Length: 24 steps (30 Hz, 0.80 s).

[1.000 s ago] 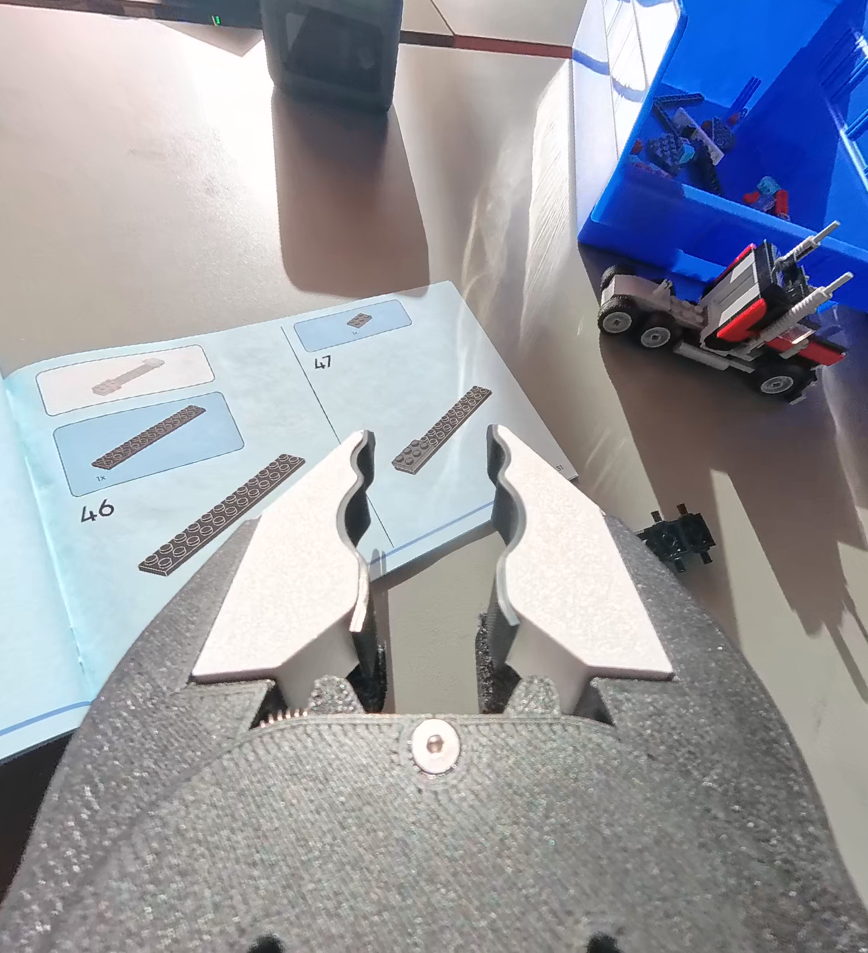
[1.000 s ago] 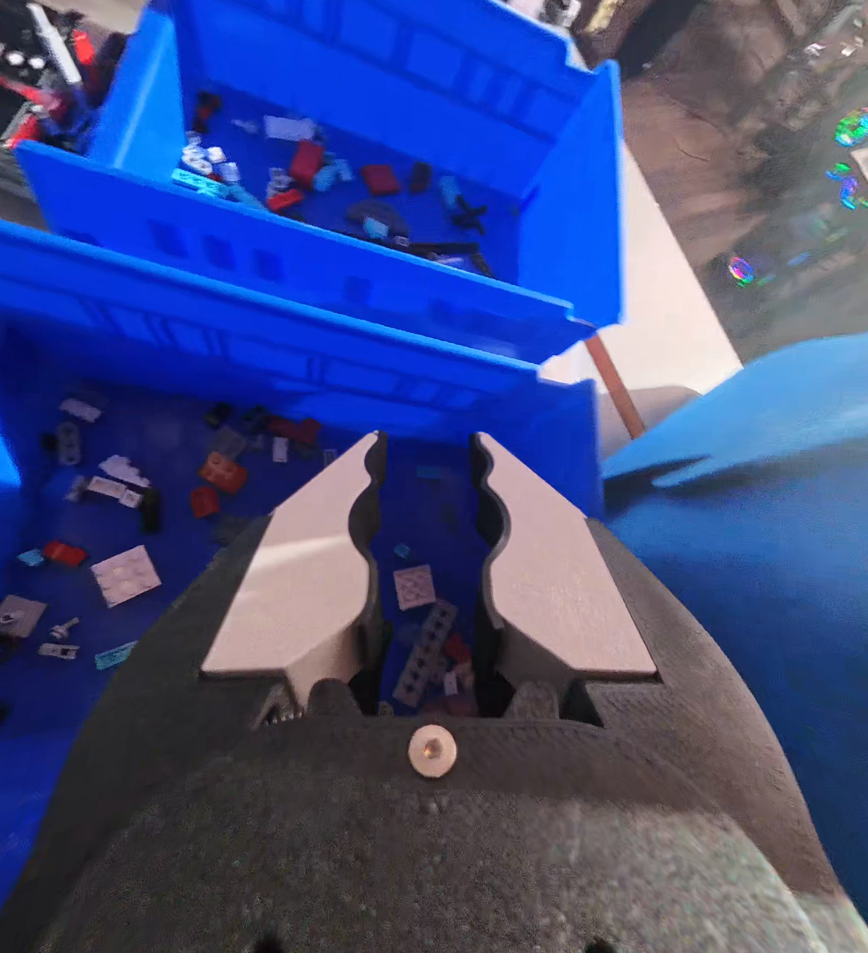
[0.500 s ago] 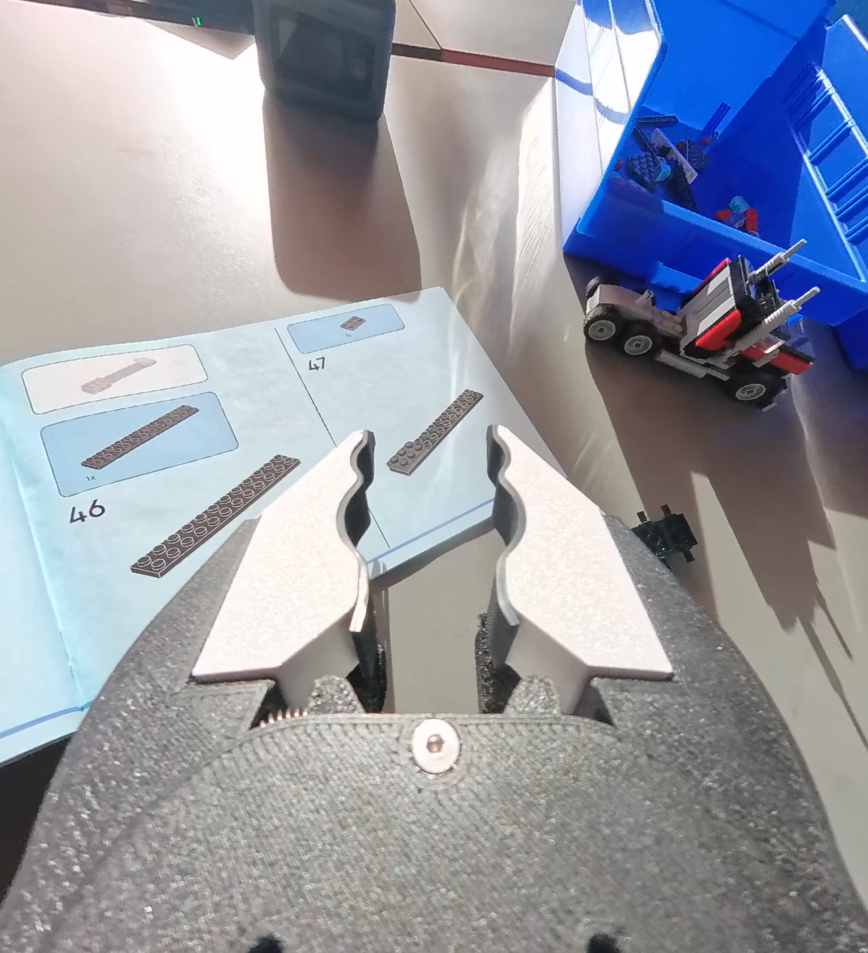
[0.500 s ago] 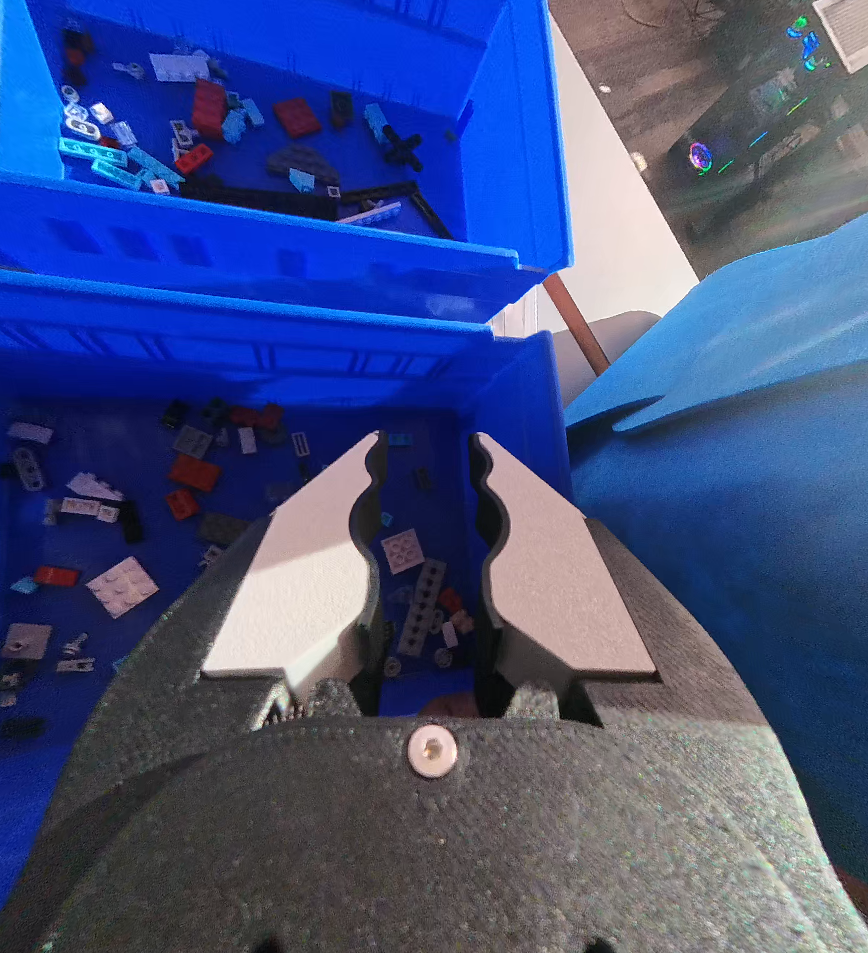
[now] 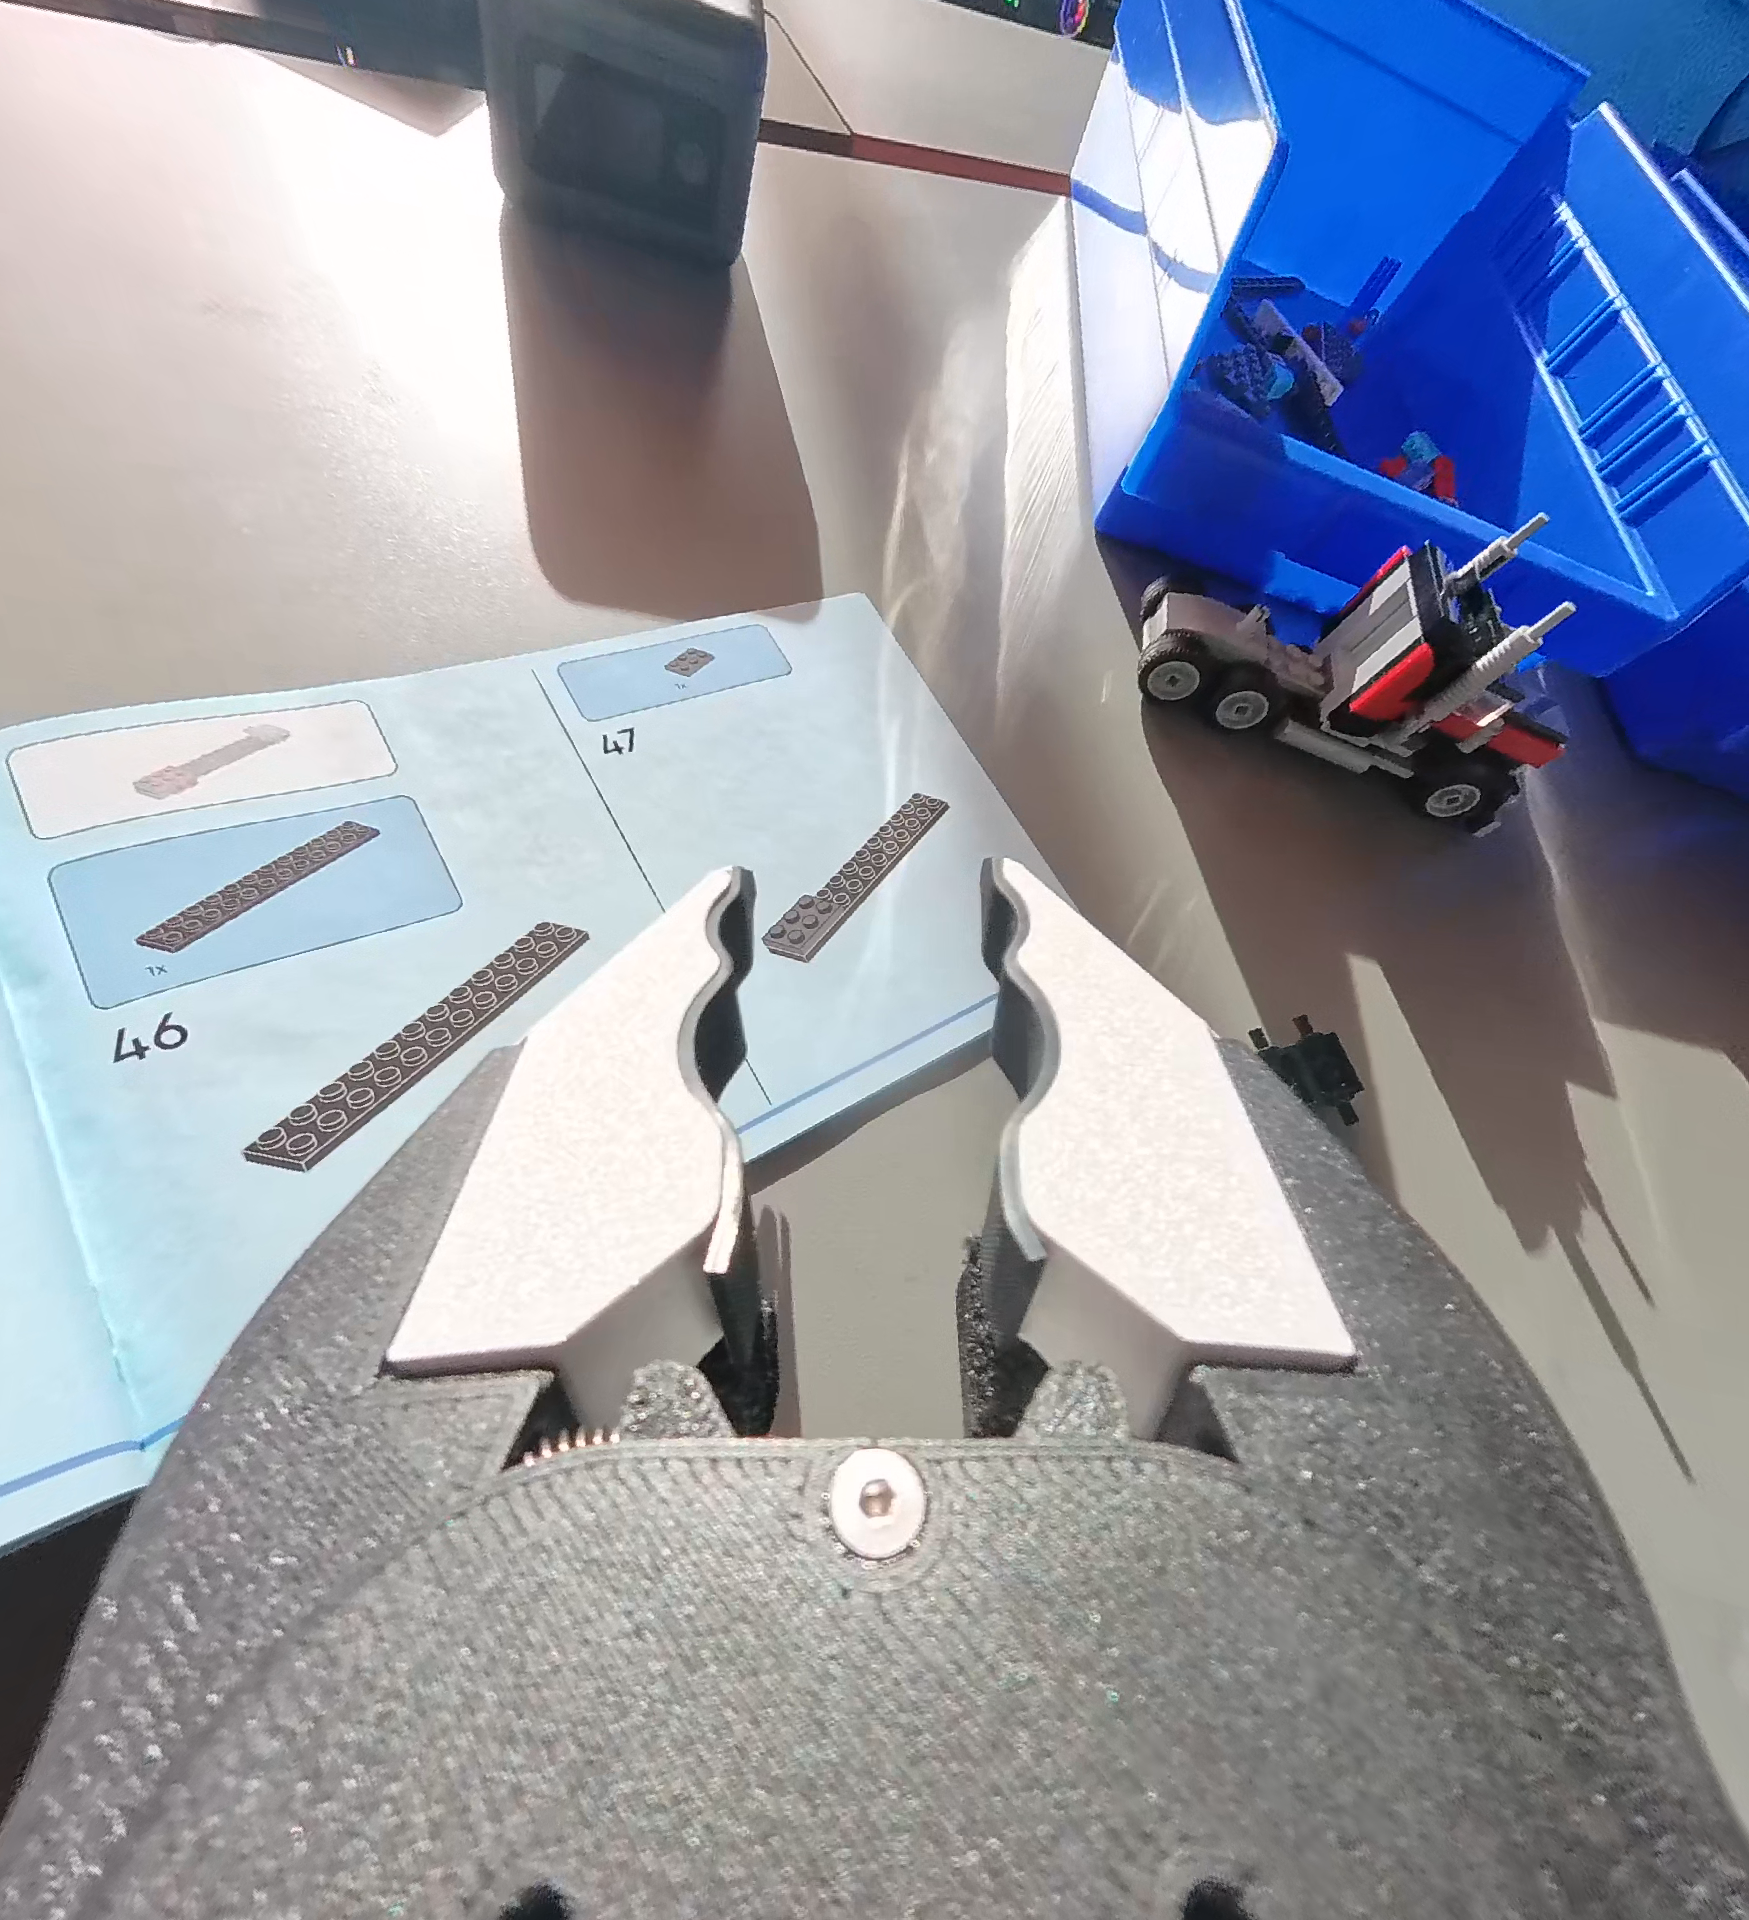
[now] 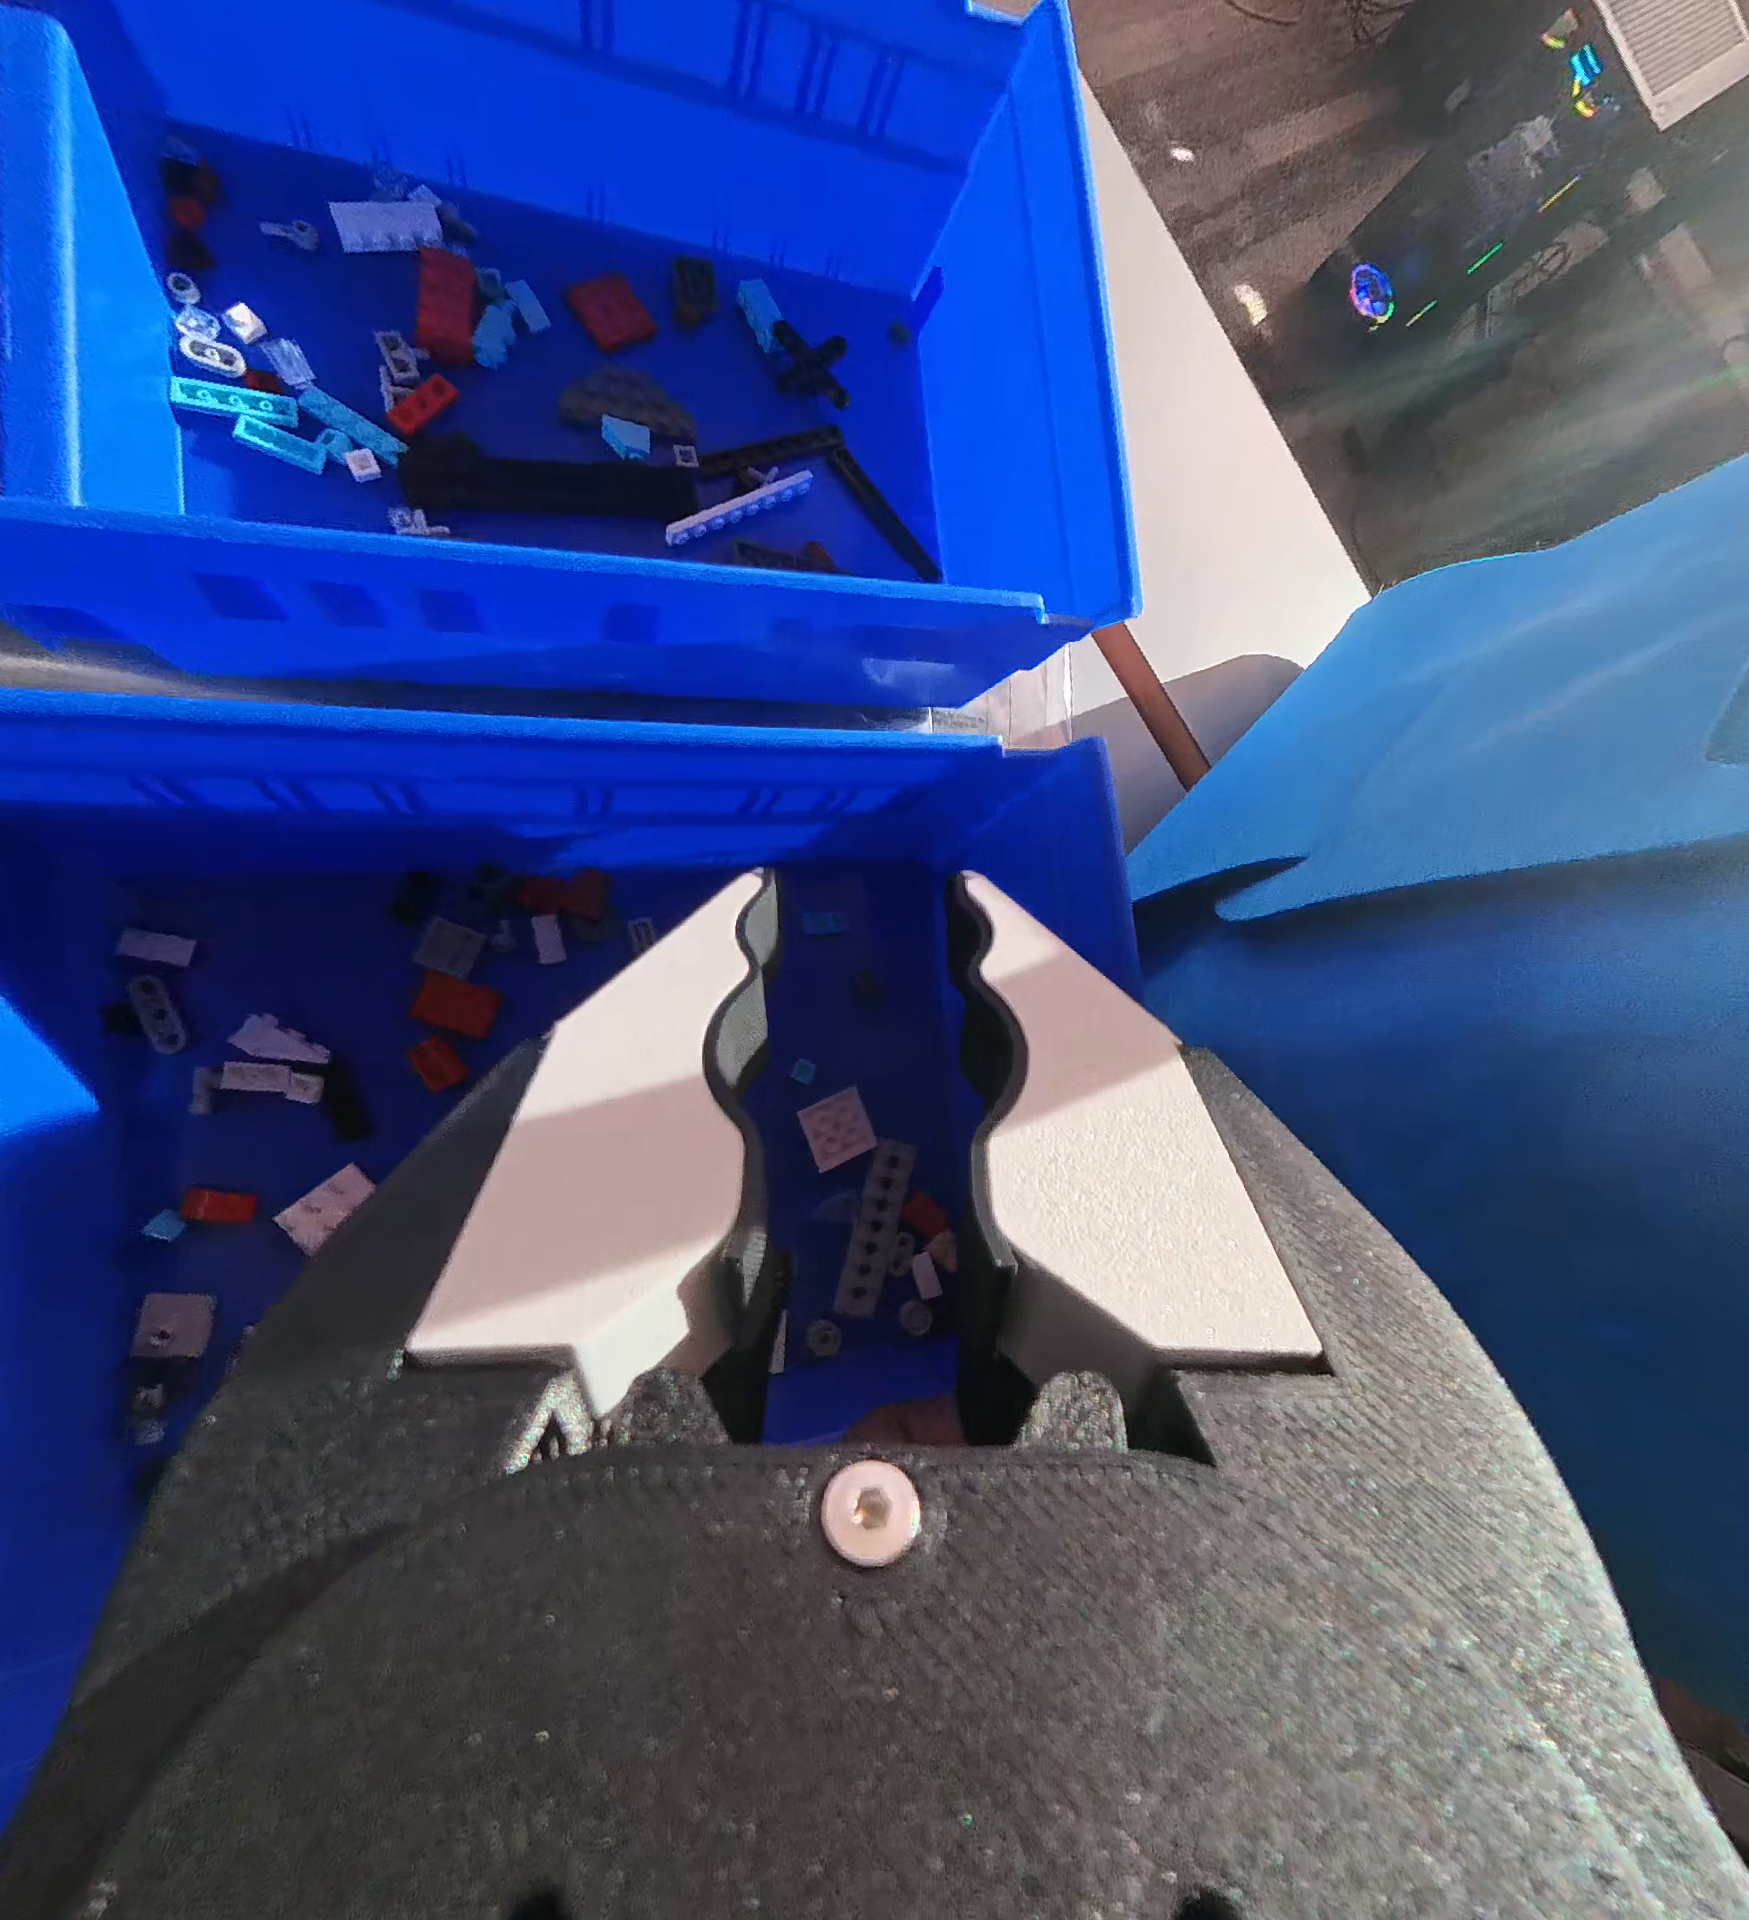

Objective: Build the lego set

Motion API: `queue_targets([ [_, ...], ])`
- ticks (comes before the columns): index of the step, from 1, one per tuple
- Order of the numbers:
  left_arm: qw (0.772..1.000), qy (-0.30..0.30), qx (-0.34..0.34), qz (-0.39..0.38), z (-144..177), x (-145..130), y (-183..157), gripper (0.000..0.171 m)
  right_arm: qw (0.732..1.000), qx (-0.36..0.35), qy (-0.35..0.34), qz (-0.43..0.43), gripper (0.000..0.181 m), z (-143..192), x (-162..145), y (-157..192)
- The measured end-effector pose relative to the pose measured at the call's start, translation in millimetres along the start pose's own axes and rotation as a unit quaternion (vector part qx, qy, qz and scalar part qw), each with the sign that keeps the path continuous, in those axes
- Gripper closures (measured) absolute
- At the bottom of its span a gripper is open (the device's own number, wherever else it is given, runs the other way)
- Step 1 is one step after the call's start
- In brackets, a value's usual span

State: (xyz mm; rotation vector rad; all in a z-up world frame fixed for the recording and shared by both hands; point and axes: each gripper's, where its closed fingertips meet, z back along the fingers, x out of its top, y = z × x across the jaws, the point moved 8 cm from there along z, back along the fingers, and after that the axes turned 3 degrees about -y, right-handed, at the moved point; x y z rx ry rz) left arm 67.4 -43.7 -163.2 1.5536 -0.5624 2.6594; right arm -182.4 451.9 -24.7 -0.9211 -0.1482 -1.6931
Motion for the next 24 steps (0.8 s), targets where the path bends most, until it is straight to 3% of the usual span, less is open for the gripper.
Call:
queue_targets([
  [11, 1.000, 0.004, -0.019, 0.002, 0.0, -0.6, -0.8, 0.126, 1.000, -0.009, -0.005, -0.023, 0.147, -11.3, 37.2, 15.0],
  [24, 0.998, -0.008, -0.056, 0.023, 3.8, 0.4, 1.9, 0.126, 0.995, 0.026, -0.059, -0.075, 0.146, -51.3, 87.5, 75.4],
])
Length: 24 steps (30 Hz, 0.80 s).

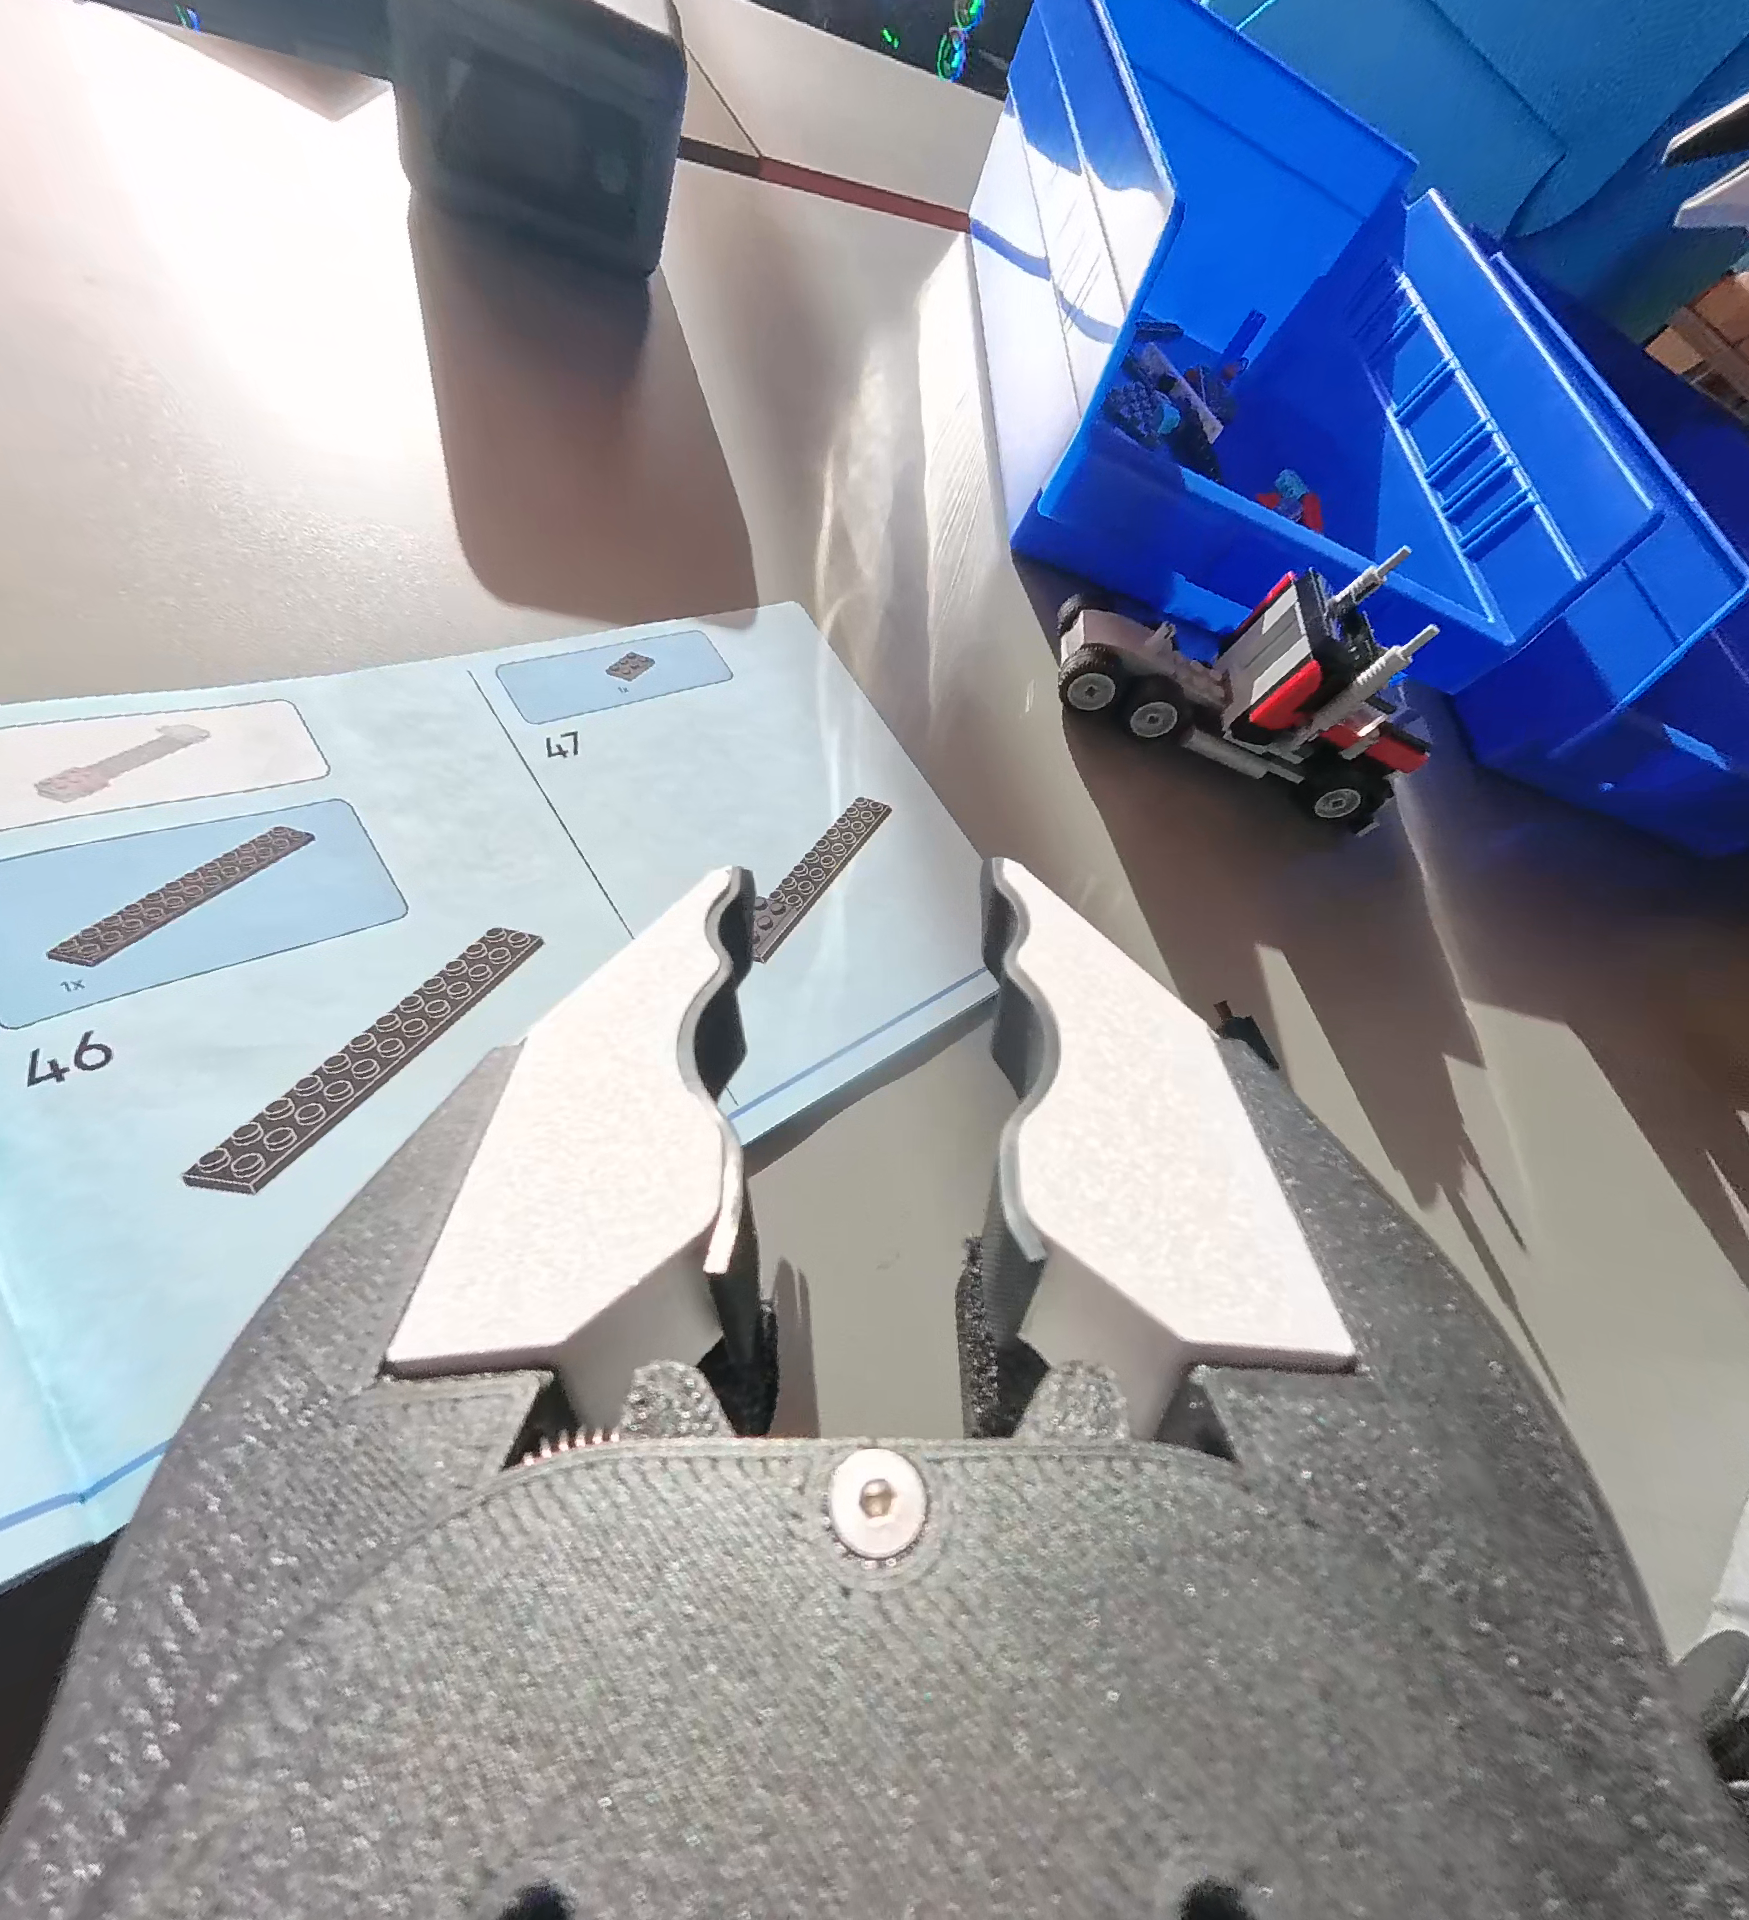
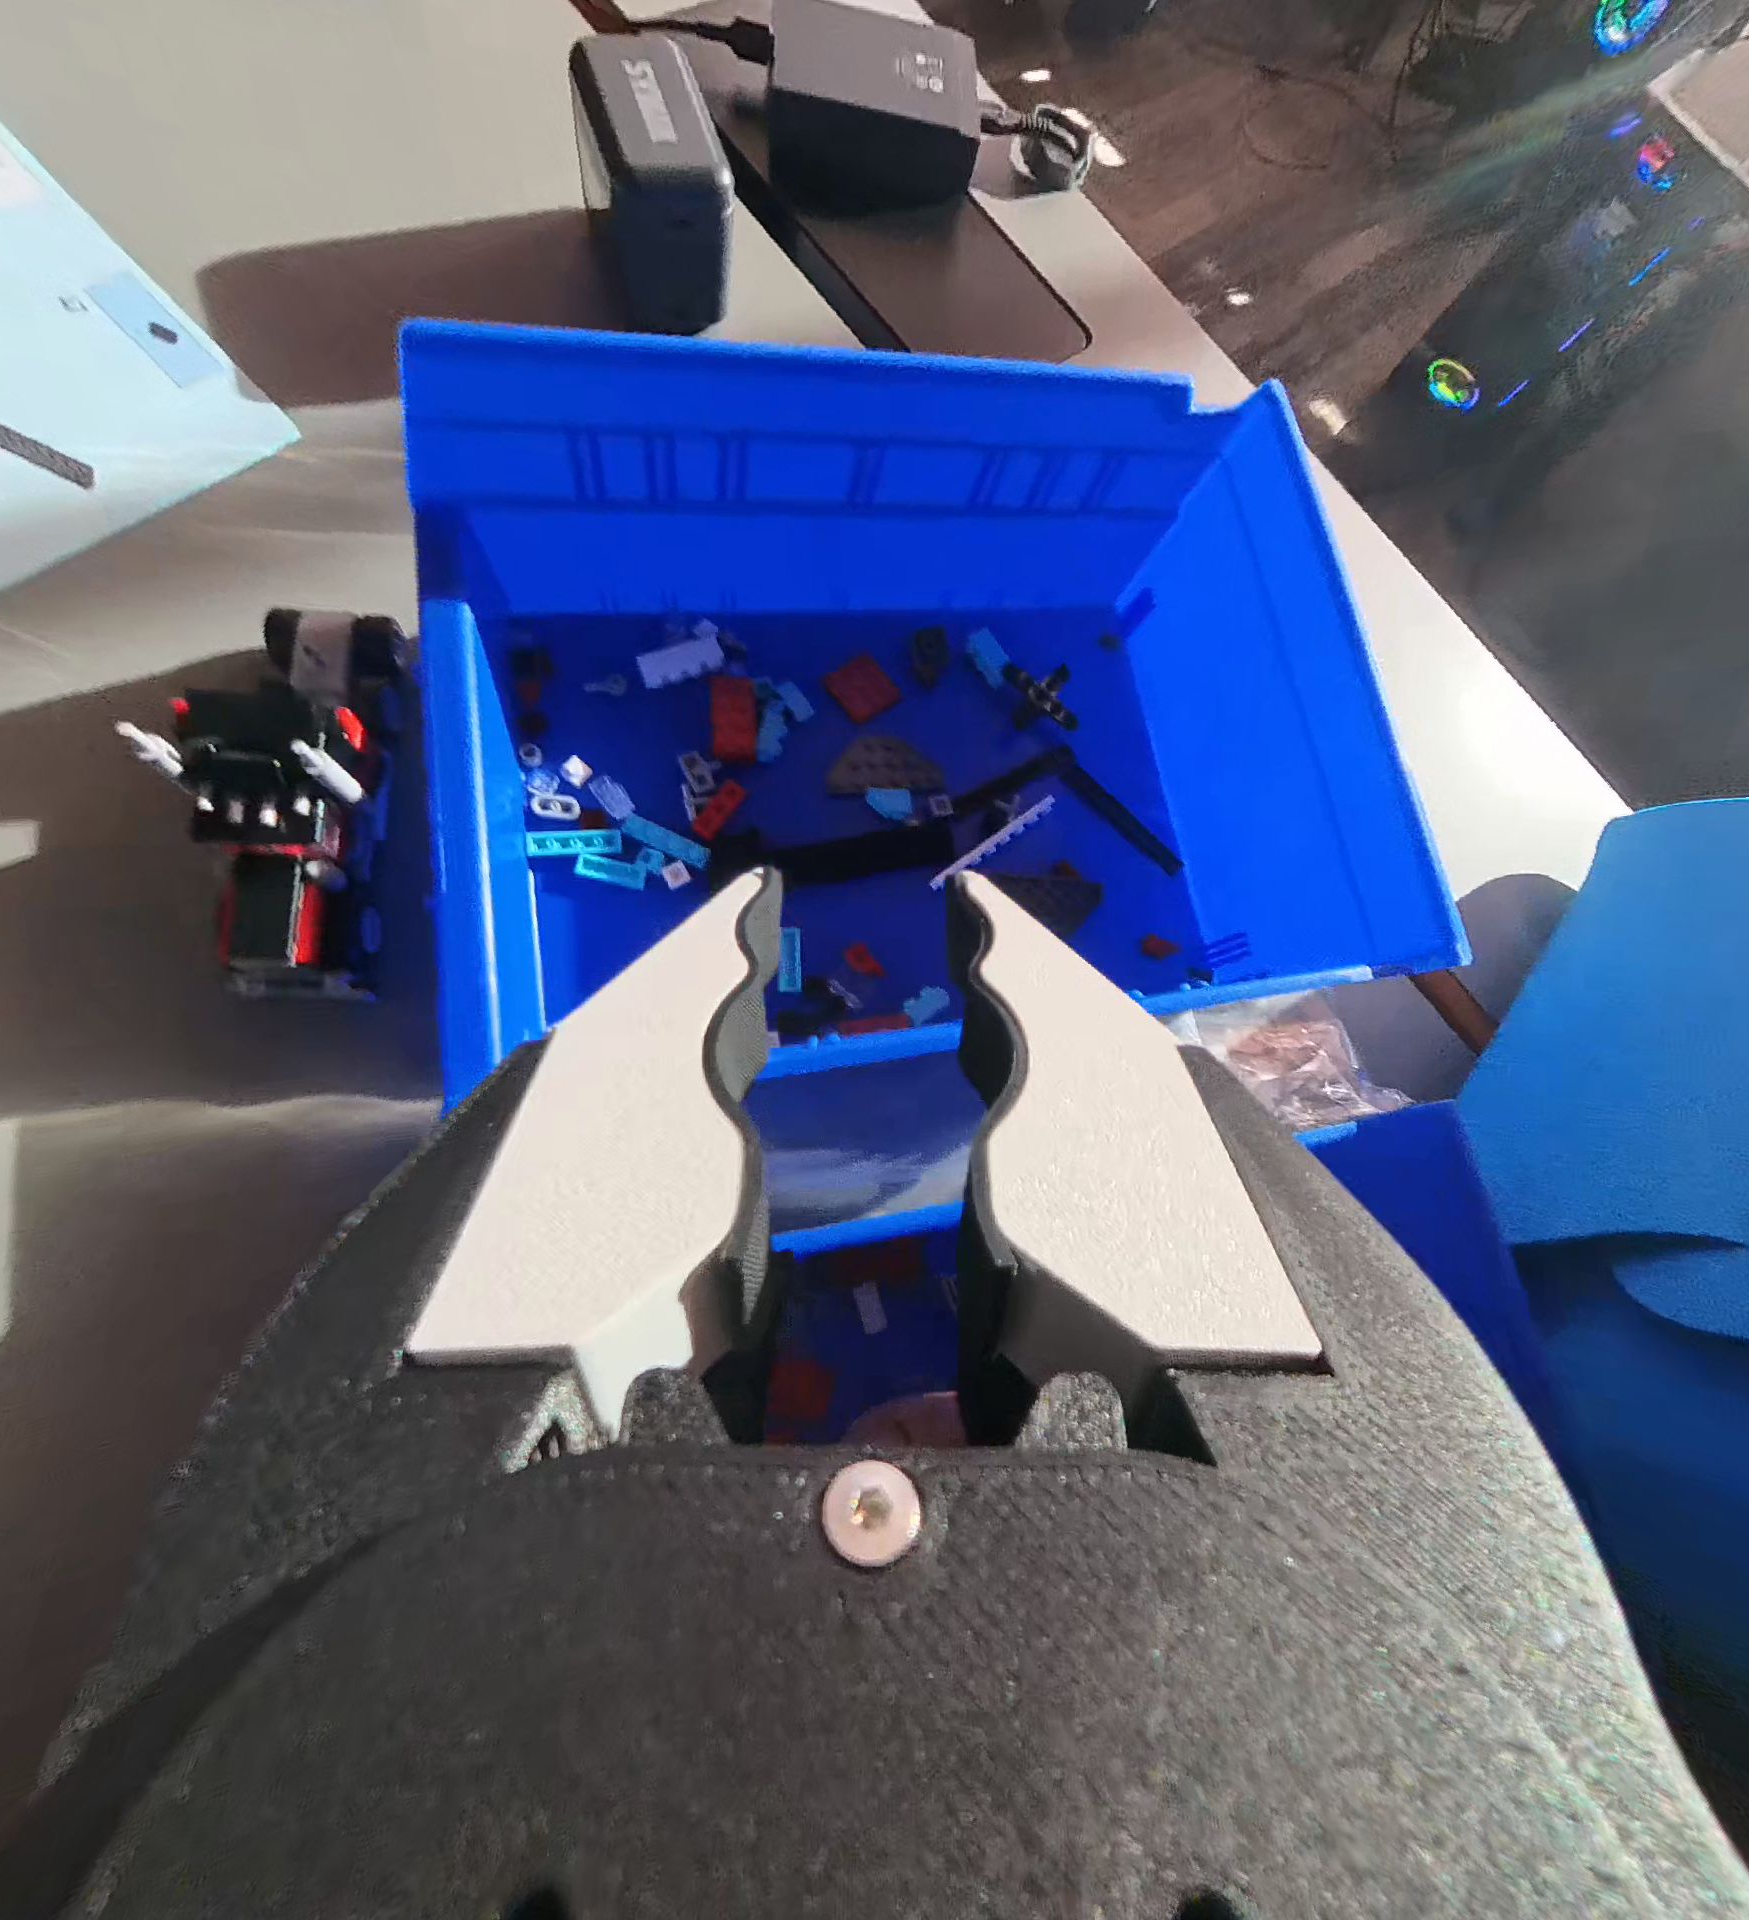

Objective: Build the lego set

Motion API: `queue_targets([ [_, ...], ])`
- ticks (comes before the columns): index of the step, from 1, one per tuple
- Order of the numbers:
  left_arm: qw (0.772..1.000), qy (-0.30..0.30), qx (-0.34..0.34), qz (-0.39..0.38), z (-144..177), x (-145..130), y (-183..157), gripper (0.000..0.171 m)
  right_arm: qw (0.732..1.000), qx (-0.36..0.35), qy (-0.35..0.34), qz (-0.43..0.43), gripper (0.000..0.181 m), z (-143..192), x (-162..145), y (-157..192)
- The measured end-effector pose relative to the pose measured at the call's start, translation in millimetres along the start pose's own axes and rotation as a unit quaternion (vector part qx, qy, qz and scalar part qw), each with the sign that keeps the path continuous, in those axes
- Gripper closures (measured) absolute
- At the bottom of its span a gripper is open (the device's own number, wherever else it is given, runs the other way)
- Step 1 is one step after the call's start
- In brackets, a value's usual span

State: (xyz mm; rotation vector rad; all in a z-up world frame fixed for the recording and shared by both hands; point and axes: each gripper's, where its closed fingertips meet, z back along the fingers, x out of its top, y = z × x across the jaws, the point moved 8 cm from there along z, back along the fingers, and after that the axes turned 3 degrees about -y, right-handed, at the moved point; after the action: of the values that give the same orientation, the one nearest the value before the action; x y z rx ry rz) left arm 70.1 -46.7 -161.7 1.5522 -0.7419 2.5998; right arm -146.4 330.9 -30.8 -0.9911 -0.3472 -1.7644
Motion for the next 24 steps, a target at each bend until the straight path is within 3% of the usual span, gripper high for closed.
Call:
queue_targets([
  [5, 1.000, -0.001, -0.011, 0.006, 0.6, 0.1, 0.8, 0.126, 0.998, -0.031, -0.036, -0.042, 0.147, 0.1, -2.1, -1.8],
  [14, 1.000, 0.005, -0.021, 0.014, -1.1, 0.9, 3.0, 0.126, 0.990, -0.022, -0.091, -0.101, 0.147, -17.8, -25.0, -6.0],
  [24, 1.000, 0.020, -0.002, 0.011, -5.2, -0.2, 3.7, 0.127, 0.986, -0.019, -0.133, -0.103, 0.147, -31.2, -41.4, -12.4],
])
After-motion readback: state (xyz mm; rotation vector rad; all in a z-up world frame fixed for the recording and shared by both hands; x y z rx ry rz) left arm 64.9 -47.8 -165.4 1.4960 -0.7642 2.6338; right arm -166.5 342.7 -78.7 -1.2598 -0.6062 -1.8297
